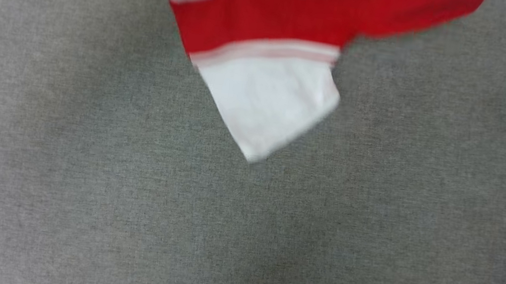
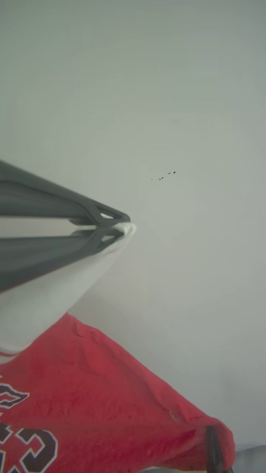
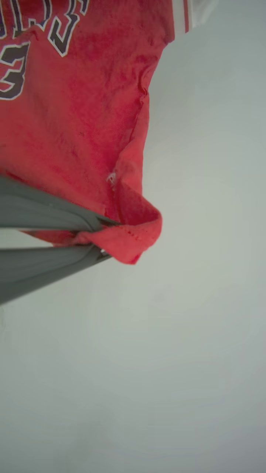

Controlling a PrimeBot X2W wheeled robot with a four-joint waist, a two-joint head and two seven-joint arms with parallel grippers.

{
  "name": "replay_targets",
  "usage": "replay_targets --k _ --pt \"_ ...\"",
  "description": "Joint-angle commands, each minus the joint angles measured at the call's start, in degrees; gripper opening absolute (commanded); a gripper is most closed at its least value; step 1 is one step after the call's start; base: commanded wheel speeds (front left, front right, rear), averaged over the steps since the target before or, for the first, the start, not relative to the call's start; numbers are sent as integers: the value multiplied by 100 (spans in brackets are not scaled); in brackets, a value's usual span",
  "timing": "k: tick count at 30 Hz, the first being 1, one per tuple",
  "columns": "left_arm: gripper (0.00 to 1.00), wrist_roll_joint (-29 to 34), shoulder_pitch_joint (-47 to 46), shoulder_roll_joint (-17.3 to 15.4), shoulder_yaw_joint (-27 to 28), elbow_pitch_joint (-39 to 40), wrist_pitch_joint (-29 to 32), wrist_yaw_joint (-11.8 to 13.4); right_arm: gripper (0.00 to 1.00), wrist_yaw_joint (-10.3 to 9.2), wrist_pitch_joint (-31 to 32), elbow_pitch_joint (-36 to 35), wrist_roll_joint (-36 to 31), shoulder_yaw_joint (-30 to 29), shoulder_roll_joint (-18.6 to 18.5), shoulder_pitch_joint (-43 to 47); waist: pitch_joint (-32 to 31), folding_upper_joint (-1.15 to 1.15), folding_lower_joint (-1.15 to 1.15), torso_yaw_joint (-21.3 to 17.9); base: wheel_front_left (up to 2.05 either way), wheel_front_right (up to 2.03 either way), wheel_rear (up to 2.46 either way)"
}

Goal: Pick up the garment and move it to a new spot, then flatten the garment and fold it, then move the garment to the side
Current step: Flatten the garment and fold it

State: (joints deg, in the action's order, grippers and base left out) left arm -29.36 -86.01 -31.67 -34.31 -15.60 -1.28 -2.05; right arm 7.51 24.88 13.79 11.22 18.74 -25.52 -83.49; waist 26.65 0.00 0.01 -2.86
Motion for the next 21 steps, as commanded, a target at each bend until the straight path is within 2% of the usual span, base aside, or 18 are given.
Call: replay_targets --k 1,8,12,16,21 --pt "0 27 -176 29 40 -74 -40 -19 0 -5 -47 75 -44 15 32 -155 83 0 -1 32 0 0 0" --pt "0 102 -1531 309 162 -910 -250 -220 0 -5 -425 914 -303 111 178 -1300 424 0 -1 108 0 0 0" --pt "0 142 -1964 378 124 -1276 -418 -320 0 -5 -655 1340 -379 165 289 -1633 588 0 -1 138 0 0 0" --pt "0 118 -2055 437 9 -1651 -576 -406 0 -5 -856 1763 -364 296 399 -1644 693 0 -1 173 0 0 0" --pt "0 -17 -1634 464 -205 -2126 -802 -490 0 -5 -1106 2286 -303 576 532 -1251 715 0 -1 195 0 0 0"
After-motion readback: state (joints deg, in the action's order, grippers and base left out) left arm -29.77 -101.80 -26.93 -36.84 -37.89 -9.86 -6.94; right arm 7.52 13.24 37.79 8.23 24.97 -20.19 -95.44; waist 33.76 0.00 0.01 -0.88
